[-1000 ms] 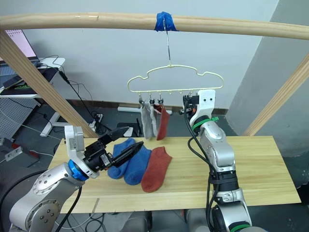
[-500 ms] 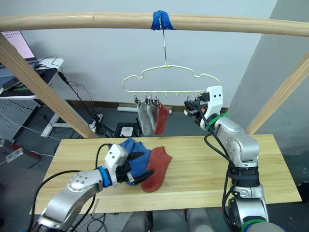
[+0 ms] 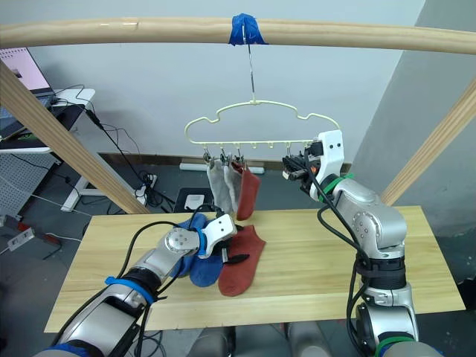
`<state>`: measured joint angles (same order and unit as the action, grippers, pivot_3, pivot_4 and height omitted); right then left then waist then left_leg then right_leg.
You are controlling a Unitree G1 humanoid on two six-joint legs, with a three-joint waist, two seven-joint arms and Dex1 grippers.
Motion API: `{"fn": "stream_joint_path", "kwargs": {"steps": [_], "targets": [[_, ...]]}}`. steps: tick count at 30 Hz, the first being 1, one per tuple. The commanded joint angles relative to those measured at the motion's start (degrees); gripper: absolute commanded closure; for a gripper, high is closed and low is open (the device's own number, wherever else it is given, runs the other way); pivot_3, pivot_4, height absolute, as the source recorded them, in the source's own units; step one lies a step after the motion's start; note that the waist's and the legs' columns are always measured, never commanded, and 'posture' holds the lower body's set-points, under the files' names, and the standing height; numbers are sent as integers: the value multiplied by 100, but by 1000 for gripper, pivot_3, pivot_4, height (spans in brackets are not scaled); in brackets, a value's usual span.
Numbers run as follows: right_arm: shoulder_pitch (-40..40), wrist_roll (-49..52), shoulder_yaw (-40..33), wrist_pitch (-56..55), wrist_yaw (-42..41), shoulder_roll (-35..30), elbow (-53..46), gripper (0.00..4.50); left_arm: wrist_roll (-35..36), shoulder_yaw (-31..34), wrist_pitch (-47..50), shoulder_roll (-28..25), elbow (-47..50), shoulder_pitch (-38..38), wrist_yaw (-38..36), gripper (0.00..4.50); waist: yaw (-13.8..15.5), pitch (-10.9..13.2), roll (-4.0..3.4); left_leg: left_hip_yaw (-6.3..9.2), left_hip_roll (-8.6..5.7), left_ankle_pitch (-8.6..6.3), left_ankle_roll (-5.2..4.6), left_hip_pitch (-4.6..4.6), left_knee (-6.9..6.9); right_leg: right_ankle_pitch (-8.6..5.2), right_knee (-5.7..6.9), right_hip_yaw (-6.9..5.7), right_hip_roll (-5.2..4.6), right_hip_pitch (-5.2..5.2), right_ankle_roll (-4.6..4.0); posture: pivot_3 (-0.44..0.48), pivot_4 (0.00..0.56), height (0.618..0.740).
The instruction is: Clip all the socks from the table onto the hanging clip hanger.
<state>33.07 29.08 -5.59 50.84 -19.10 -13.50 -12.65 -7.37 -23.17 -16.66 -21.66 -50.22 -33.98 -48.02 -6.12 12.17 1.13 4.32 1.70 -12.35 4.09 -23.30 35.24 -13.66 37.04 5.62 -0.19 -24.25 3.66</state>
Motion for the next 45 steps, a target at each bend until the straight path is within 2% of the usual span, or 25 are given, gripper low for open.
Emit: {"fn": "stream_joint_path", "kwargs": {"steps": [1,4,7,10,21,29,32,36,40,45], "targets": [[-16,124,-139,46,82,-32,-284,4379,-27,104,-135,124,-329,-30,-117,0,-22,0,0,0,0,0,0,0,0,-7,0,0,0,0,12,-172,204,740],[-28,150,-177,73,133,-59,-296,4379,-64,107,-116,201,-408,-8,-398,0,-49,0,0,1,0,0,0,5,1,-11,5,0,1,2,19,-177,204,740],[6,135,-191,54,145,-97,-245,4379,-135,65,-113,223,-347,58,-585,593,-77,0,0,1,0,0,0,12,1,-11,6,0,2,9,19,-172,203,740],[45,146,-185,33,146,-112,-187,4379,-136,108,-112,244,-288,72,-619,1541,-100,0,0,1,0,0,0,17,1,-11,7,1,2,13,20,-165,203,740],[160,85,-102,-113,49,-167,75,4379,124,384,-69,321,200,333,-657,4484,-172,0,0,2,0,1,0,19,0,-11,9,1,2,14,20,-140,204,740],[204,119,-67,-146,-116,-278,227,4379,602,719,146,528,1361,643,-703,4484,-171,0,0,4,0,1,0,18,1,-11,10,1,2,14,20,-128,199,740],[283,372,-175,140,-314,-410,300,4379,1195,1072,536,681,2488,769,-555,4484,-164,0,0,4,1,1,0,17,0,-11,10,2,2,14,20,-127,196,740],[491,1115,-856,1002,-135,-368,481,4379,1638,1430,1171,802,3787,788,-106,4484,-144,1,2,7,0,1,0,14,7,-9,13,0,1,14,21,-121,191,740],[583,1623,-1259,1559,26,-318,501,4379,1883,1563,1463,981,4197,819,106,4484,-149,0,2,7,0,1,0,22,10,-9,15,0,2,22,21,-116,183,740],[671,1933,-1452,1864,184,-312,528,4379,1956,1540,1519,1019,4261,850,125,4484,-155,0,2,7,0,1,0,20,16,-9,16,0,4,21,21,-117,182,740]]}}
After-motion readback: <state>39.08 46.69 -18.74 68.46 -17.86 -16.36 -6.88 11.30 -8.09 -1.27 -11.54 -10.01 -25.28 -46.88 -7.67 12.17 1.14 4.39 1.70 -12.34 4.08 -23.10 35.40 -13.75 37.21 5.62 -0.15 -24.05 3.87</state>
